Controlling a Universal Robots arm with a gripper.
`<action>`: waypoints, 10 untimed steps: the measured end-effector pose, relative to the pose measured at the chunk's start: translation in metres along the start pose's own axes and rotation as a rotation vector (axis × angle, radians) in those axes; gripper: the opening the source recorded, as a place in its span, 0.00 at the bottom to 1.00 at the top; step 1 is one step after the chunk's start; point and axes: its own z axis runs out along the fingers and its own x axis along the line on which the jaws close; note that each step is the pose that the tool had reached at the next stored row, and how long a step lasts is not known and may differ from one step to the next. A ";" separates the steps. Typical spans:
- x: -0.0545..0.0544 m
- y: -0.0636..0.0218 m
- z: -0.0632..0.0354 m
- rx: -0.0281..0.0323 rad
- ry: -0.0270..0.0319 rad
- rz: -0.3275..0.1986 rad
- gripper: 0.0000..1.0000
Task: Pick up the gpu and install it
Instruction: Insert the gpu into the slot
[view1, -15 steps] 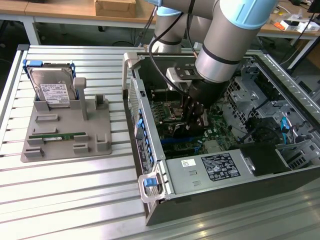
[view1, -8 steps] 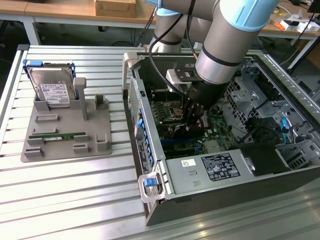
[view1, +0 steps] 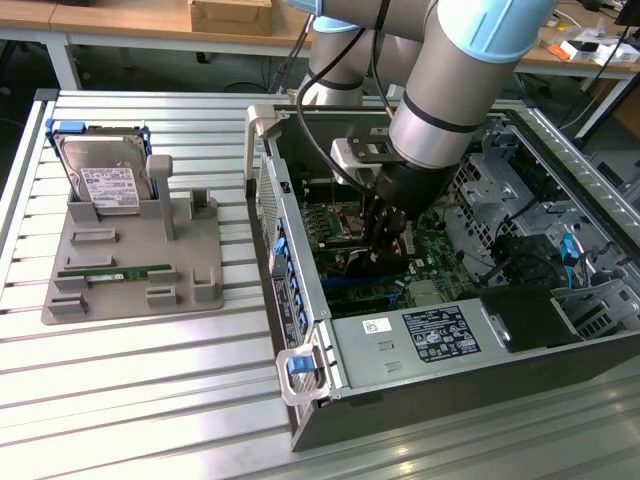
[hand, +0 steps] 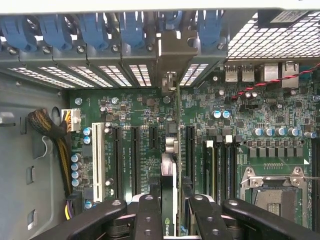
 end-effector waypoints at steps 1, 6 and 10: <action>0.000 0.0003 0.0000 -0.0001 0.0000 0.000 0.26; 0.000 0.0028 0.0011 0.0000 -0.0001 0.000 0.26; -0.001 0.0035 0.0028 0.0000 0.0000 0.000 0.26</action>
